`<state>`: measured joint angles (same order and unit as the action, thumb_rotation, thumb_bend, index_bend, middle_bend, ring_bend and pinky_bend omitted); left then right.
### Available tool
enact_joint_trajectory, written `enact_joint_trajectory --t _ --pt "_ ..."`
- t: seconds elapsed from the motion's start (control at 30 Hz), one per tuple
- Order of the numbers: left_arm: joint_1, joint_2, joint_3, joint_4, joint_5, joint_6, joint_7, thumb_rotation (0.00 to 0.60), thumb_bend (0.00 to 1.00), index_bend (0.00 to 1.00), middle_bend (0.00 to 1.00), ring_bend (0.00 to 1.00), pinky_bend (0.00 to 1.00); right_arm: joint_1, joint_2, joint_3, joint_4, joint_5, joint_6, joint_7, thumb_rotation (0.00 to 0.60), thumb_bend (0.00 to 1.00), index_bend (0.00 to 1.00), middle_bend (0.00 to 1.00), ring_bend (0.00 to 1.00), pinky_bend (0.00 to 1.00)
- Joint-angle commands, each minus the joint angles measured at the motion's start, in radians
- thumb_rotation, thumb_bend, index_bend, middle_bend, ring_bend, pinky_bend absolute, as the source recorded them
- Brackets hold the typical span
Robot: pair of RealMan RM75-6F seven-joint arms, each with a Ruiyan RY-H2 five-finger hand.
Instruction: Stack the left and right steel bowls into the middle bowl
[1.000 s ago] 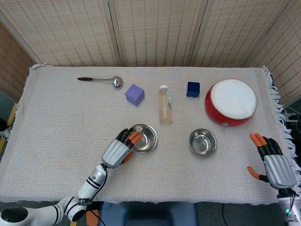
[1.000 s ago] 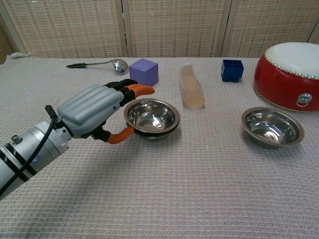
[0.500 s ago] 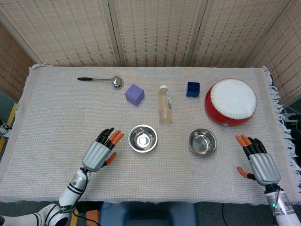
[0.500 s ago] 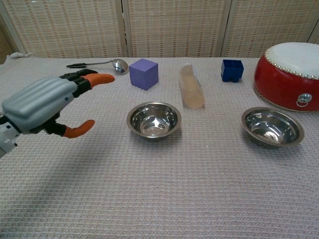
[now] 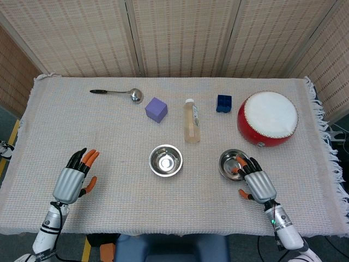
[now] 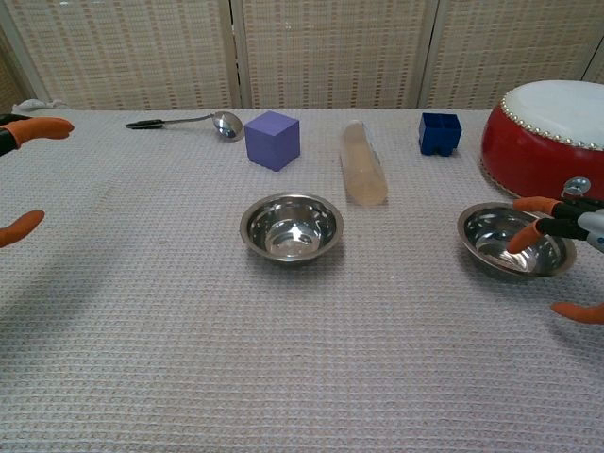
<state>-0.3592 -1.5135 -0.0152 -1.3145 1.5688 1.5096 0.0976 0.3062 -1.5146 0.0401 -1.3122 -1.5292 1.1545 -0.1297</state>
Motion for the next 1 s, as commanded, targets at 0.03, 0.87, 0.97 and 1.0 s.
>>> enact_joint_trajectory --t 0.03,0.87,0.97,1.0 --pt "0.008 0.010 -0.008 0.010 -0.005 0.001 -0.021 0.600 0.42 0.05 0.07 0.00 0.11 0.018 -0.036 0.005 0.039 0.012 -0.017 0.001 0.600 0.21 0.40 0.00 0.00 0.00" --pt "0.055 0.044 -0.064 0.004 -0.023 0.046 -0.121 0.600 0.41 0.11 0.08 0.00 0.09 0.162 -0.114 0.100 -0.027 -0.087 0.080 -0.009 0.600 0.42 0.68 0.12 0.00 0.00" --pt "0.065 0.055 -0.068 -0.007 -0.026 0.055 -0.117 0.600 0.41 0.11 0.08 0.00 0.09 0.216 -0.164 0.125 -0.005 -0.075 0.034 -0.025 0.600 0.42 0.67 0.12 0.00 0.00" --pt "0.068 0.059 -0.069 -0.009 -0.027 0.056 -0.117 0.600 0.41 0.11 0.08 0.00 0.09 0.232 -0.181 0.131 0.006 -0.070 0.019 -0.025 0.600 0.42 0.67 0.12 0.00 0.00"
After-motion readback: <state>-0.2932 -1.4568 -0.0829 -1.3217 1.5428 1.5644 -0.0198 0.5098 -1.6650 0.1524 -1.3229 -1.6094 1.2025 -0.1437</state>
